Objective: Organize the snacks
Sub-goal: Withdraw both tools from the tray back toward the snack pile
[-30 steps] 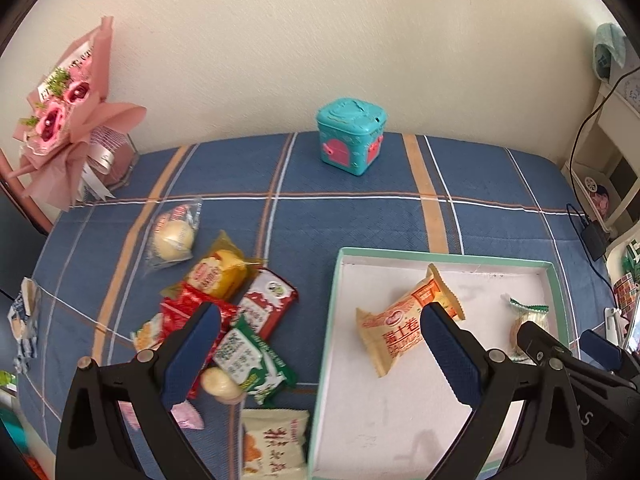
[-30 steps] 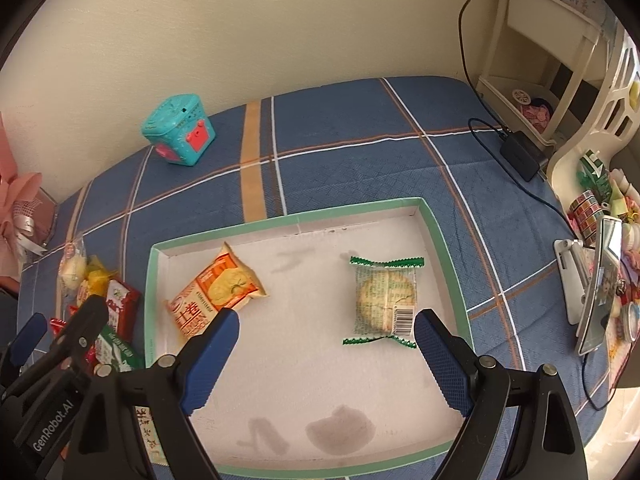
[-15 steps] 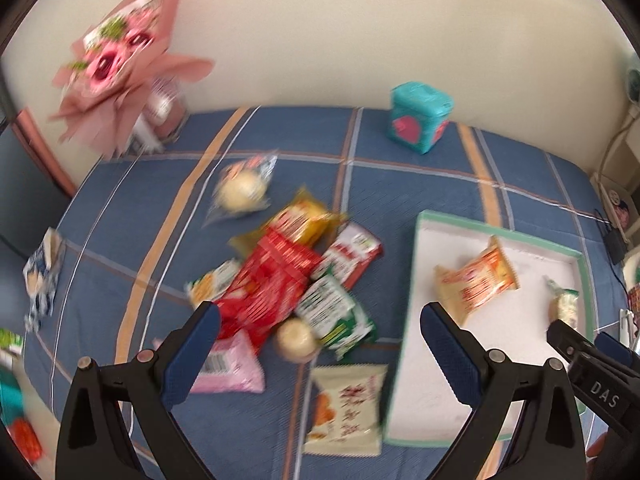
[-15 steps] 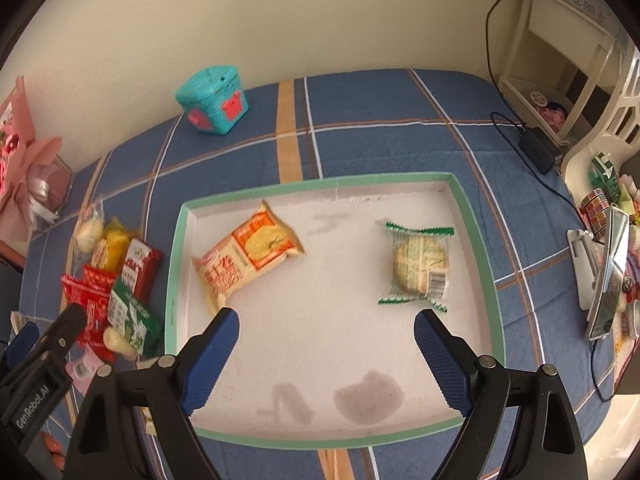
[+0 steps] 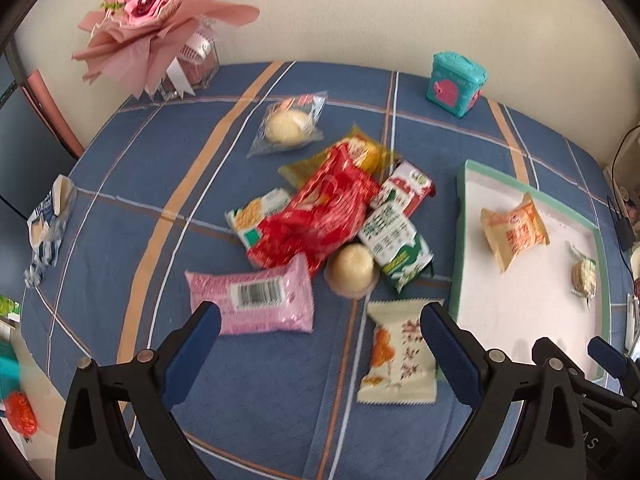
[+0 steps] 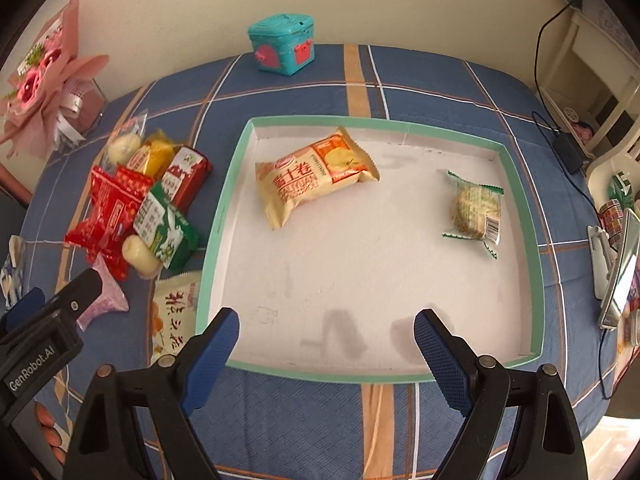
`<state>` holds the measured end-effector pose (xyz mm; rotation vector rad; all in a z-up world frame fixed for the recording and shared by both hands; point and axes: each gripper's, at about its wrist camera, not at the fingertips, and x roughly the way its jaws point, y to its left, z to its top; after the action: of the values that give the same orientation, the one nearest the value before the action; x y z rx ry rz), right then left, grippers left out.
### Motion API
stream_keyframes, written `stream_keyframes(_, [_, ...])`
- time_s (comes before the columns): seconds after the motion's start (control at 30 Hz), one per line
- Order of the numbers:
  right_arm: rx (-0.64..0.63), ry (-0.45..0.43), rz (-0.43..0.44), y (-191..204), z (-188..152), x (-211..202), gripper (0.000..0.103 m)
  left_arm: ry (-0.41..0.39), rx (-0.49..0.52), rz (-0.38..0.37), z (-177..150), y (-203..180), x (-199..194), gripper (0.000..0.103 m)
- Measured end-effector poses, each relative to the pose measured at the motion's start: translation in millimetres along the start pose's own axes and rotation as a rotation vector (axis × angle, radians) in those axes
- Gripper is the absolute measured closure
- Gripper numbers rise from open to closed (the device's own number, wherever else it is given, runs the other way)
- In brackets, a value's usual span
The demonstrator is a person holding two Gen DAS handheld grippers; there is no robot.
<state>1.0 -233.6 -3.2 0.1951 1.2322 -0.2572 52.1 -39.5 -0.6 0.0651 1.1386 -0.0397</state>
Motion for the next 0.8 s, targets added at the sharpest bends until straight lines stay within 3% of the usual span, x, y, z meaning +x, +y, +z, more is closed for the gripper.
stream_keyframes(0.13, [-0.006,0.010,0.022,10.6,-7.7,0.4,0.012,0.014,-0.042,0.004,-5.2,17.6,2.2,0.003])
stream_keyframes(0.53, [-0.078,0.043,0.219,73.9,-13.8,11.3,0.013,0.051,-0.230,0.045,-9.9,69.3,13.8,0.003])
stream_keyframes(0.8, [-0.122,0.069,0.250,103.0,-10.7,26.9,0.023,0.096,-0.258,0.056,-6.7,75.5,31.3,0.003])
